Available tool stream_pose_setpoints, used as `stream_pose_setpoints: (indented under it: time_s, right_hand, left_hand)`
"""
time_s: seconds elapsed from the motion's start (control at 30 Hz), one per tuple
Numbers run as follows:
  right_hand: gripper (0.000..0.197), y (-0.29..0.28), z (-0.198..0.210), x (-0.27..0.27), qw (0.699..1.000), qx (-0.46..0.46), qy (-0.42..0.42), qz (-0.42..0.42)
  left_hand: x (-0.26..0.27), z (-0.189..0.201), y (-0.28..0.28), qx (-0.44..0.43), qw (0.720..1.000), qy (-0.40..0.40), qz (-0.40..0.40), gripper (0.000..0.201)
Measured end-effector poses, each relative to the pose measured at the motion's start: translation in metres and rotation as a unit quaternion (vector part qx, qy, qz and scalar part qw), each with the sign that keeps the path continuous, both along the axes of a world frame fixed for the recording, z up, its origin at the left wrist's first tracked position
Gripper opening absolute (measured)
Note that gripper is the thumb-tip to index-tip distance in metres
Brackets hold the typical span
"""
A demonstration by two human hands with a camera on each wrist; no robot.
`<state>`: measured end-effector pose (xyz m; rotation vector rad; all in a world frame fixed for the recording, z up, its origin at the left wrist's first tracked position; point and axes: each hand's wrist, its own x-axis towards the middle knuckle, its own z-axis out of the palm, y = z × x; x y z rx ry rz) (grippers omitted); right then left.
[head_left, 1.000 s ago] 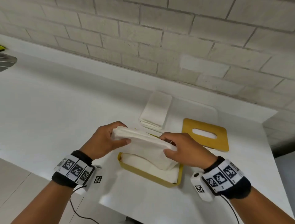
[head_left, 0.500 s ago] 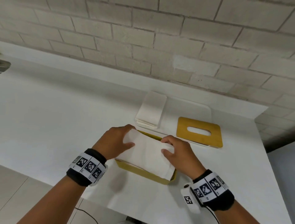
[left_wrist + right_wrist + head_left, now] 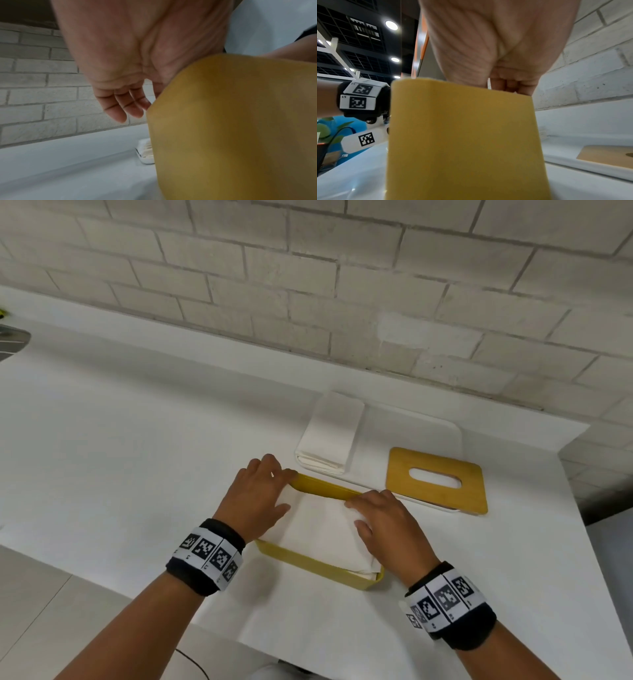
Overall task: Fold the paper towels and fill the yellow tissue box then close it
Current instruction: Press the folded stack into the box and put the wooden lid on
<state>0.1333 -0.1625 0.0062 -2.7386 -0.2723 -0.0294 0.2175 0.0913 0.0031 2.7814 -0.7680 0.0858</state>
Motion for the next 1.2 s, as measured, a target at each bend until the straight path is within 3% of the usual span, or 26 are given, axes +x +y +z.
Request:
stream_pose_setpoints:
  time_s: [0.07, 0.2, 0.33, 0.53, 0.6, 0.67, 0.73, 0.83, 0.9, 0.97, 1.03, 1.1, 1.2]
  right_hand:
    - [0.04, -0.003, -0.007, -0.004, 0.997, -0.011, -0.08, -0.007]
    - [0.025, -0.002, -0.005, -0.018, 0.99, -0.022, -0.135, -0.016]
    - [0.029, -0.003, -0.015, -0.028, 0.995, -0.078, -0.066, -0.006]
    - [0.027, -0.001, -0.009, -0.02, 0.994, -0.113, 0.0, 0.003]
    - [0.029, -0.005, 0.0, -0.01, 0.996, -0.081, 0.028, 0.002]
    - [0.018, -0.007, 0.017, 0.007, 0.998, 0.057, 0.028, 0.003]
    - [0.014, -0.01, 0.042, 0.029, 0.967, 0.253, 0.017, -0.033]
    - [0.019, -0.018, 0.073, 0.076, 0.87, 0.471, 0.077, -0.125]
    - [0.02, -0.026, 0.077, 0.11, 0.827, 0.518, 0.129, -0.179]
    - [0.021, -0.032, 0.065, 0.144, 0.806, 0.523, 0.163, -0.224]
    - [0.027, -0.035, 0.042, 0.172, 0.784, 0.519, 0.201, -0.275]
    - [0.03, -0.035, 0.021, 0.192, 0.764, 0.504, 0.247, -0.318]
    - [0.02, -0.029, 0.007, 0.208, 0.746, 0.491, 0.282, -0.35]
  left_hand:
    - [-0.001, 0.004, 0.004, -0.029, 0.999, -0.005, 0.025, 0.058]
    - [-0.004, 0.011, 0.021, -0.065, 0.998, -0.005, 0.019, 0.027]
    - [-0.007, 0.011, 0.024, -0.047, 0.996, 0.063, 0.042, 0.02]
    - [-0.004, 0.003, 0.005, 0.014, 0.995, 0.05, 0.086, 0.024]
    - [-0.005, 0.003, 0.004, 0.008, 0.994, 0.046, 0.095, 0.025]
    - [-0.005, 0.003, 0.004, -0.032, 0.994, 0.05, 0.087, 0.03]
    - [0.002, 0.006, 0.004, -0.126, 0.987, 0.088, 0.054, 0.036]
    - [0.029, 0.021, 0.003, -0.236, 0.952, 0.194, 0.03, 0.032]
    - [0.055, 0.032, -0.001, -0.256, 0.941, 0.221, 0.001, 0.026]
    - [0.083, 0.036, -0.009, -0.271, 0.935, 0.229, -0.008, 0.031]
    - [0.11, 0.037, -0.021, -0.22, 0.948, 0.23, 0.007, 0.031]
    - [0.132, 0.04, -0.036, -0.088, 0.968, 0.235, 0.017, 0.036]
    - [0.149, 0.039, -0.053, 0.045, 0.956, 0.291, 0.013, 0.052]
